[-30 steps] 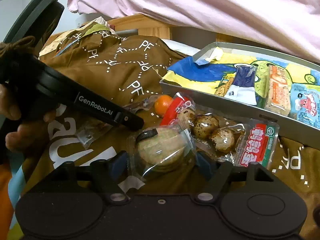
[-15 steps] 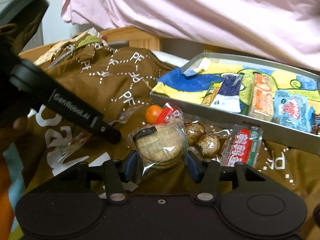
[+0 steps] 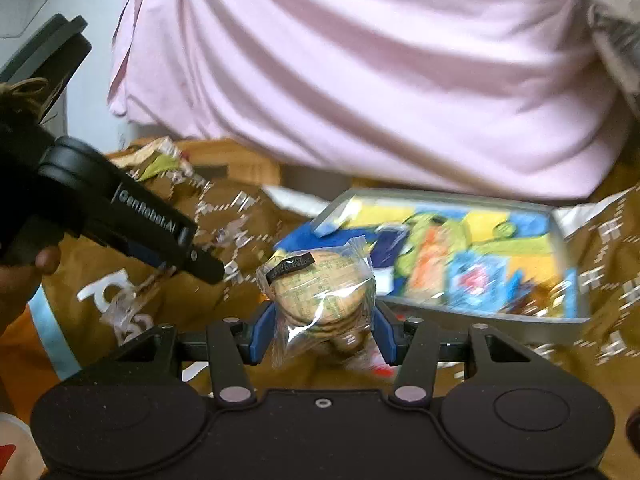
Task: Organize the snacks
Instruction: 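Lift both held packs and carry them over the tray, then lower both packs into the tray and open both tools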
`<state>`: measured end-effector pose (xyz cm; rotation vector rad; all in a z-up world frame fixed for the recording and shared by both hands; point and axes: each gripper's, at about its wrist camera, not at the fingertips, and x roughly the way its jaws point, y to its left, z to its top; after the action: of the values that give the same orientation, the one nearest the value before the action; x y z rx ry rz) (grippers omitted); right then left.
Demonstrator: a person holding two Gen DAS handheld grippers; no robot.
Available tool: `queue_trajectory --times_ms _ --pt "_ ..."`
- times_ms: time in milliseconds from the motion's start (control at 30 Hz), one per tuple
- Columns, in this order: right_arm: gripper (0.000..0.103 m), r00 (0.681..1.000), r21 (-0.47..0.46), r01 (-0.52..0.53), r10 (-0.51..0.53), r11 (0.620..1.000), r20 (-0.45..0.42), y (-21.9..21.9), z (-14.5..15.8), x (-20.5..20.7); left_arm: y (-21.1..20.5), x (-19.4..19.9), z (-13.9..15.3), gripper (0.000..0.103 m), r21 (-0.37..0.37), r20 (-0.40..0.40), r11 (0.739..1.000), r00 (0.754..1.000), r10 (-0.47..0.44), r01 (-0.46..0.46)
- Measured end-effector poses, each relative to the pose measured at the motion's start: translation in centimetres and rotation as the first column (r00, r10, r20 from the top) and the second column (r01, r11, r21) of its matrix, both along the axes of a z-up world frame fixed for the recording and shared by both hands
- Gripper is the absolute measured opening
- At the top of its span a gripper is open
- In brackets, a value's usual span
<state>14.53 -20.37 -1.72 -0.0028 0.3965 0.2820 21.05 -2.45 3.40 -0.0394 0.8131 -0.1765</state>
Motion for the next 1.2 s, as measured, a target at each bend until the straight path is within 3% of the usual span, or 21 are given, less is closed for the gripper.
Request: queue_trajectory --times_ms 200,300,433,567,767,1033,1200 --pt "0.054 0.997 0.015 0.055 -0.055 0.998 0.05 -3.2 2.6 -0.3 -2.5 0.4 3.1 0.047 -0.029 0.102 1.0 0.995 0.005 -0.002" --pt "0.054 0.994 -0.025 0.063 -0.061 0.998 0.091 -4.6 3.6 0.4 -4.0 1.3 4.1 0.047 -0.045 0.14 0.999 0.99 0.011 -0.004" --pt "0.054 0.989 -0.053 0.079 -0.071 0.995 0.131 -6.3 3.7 2.7 -5.8 3.3 4.8 0.048 -0.06 0.176 0.998 0.984 0.039 -0.028" --pt "0.054 0.984 0.006 0.123 -0.123 0.992 0.128 -8.1 2.9 5.8 -7.2 6.1 4.9 0.048 -0.07 0.191 0.997 0.98 0.056 -0.043" --pt "0.054 0.977 0.051 0.184 -0.189 0.982 0.1 -10.2 1.1 10.9 -9.1 10.3 3.1 0.048 -0.063 0.207 0.997 0.976 0.066 -0.054" --pt "0.055 0.959 0.102 0.283 -0.283 0.954 -0.015 -13.9 -2.8 15.5 -11.1 15.5 -2.4 0.048 -0.09 0.112 0.995 0.993 0.04 -0.03" --pt "0.056 0.95 0.114 0.31 -0.303 0.944 -0.07 -14.8 -4.0 16.5 -12.5 17.1 -5.0 0.048 -0.04 0.066 0.999 0.997 0.031 -0.029"
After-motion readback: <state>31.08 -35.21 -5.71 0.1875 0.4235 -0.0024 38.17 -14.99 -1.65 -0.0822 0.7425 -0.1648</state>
